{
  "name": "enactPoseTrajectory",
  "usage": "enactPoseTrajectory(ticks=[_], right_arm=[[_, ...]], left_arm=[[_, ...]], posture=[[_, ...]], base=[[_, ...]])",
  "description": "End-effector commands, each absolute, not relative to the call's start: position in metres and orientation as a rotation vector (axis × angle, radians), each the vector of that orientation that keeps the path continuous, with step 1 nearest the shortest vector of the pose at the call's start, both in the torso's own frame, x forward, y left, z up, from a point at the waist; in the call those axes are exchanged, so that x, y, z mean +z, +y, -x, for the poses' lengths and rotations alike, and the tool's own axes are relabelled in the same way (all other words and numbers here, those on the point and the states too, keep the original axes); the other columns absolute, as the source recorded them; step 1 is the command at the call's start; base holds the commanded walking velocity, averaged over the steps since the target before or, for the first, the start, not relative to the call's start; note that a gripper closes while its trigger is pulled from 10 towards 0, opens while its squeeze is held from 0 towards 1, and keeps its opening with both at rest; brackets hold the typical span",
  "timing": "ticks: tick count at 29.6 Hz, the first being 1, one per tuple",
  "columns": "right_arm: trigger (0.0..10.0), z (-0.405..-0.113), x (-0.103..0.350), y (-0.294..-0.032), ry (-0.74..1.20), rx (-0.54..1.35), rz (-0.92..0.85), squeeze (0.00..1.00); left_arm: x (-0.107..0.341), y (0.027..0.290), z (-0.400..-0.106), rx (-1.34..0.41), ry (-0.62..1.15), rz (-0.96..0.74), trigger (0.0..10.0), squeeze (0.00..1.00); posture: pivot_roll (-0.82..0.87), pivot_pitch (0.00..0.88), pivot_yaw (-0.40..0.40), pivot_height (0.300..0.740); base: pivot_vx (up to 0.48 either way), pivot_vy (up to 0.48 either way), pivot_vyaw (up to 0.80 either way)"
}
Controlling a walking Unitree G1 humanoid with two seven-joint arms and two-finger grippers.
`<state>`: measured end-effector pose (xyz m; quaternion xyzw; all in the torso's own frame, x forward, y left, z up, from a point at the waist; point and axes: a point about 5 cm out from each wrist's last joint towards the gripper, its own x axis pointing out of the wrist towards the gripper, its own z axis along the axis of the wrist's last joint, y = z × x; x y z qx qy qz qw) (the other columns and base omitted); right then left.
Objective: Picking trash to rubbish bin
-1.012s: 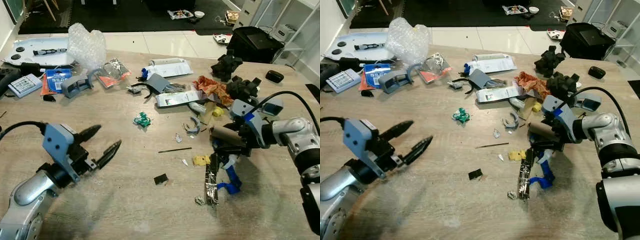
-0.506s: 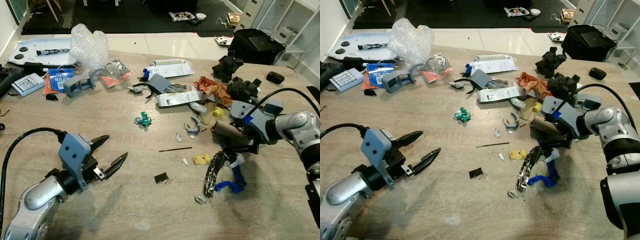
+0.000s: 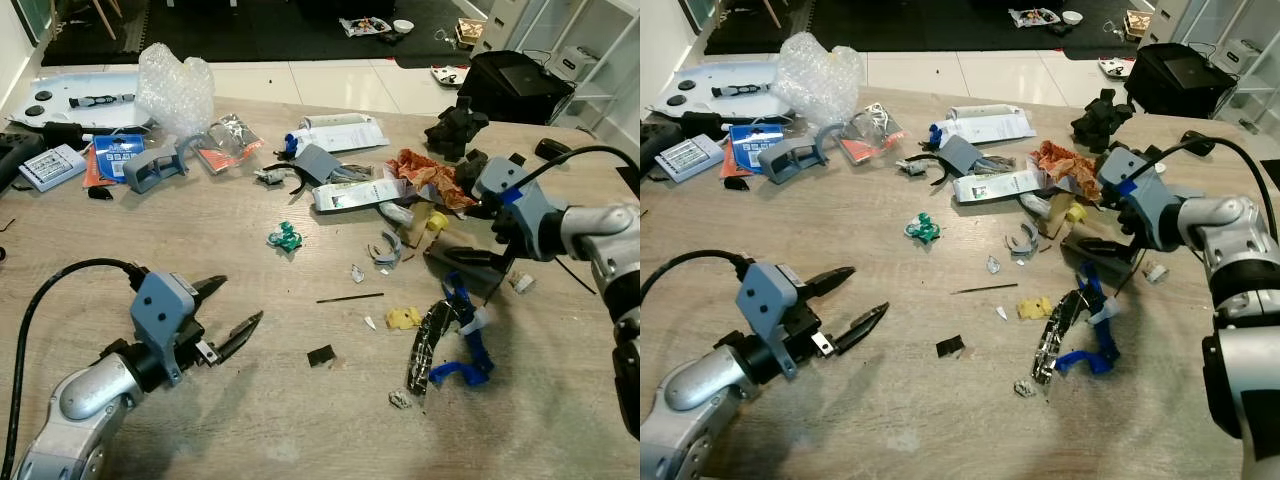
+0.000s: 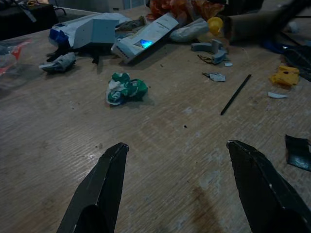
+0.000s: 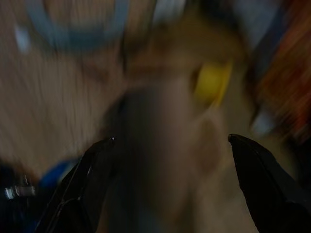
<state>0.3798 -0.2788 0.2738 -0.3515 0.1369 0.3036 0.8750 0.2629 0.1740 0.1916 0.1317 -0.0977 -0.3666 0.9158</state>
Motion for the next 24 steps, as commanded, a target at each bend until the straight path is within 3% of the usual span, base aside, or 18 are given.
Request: enactPoseTrajectory(ticks=[1,12,14,17,24], right_arm=[[10.0,-0.376,0.256,-0.286,0.376,0.626,0.727,0.0],[10.0,-0.368,0.232,-0.296,0.549,0.647,0.691,0.0],[0.0,-0.366,0.228,-0.3,0.588,0.635,0.696,0.0],[0.0,-0.364,0.227,-0.303,0.608,0.629,0.674,0.0],[0.0,-0.368,0.246,-0.293,0.447,0.694,0.477,0.0]], left_arm=[[0.188,0.17,-0.258,-0.77,-0.198,-0.276,10.0,0.0],[0.186,0.168,-0.256,-0.805,-0.185,-0.29,10.0,0.0],[0.185,0.168,-0.257,-0.811,-0.181,-0.296,10.0,0.0],[0.185,0.167,-0.259,-0.817,-0.181,-0.299,10.0,0.0],[0.184,0.161,-0.265,-0.848,-0.191,-0.308,10.0,0.0]], posture=[[-0.1,0.386,-0.046,0.74],[-0.1,0.385,-0.046,0.74],[-0.11,0.382,-0.046,0.74],[-0.11,0.373,-0.044,0.74],[-0.13,0.333,-0.034,0.74]], base=[[0.0,0.0,0.0],[0.0,0.0,0.0],[0.0,0.0,0.0],[0.0,0.0,0.0],[0.0,0.0,0.0]])
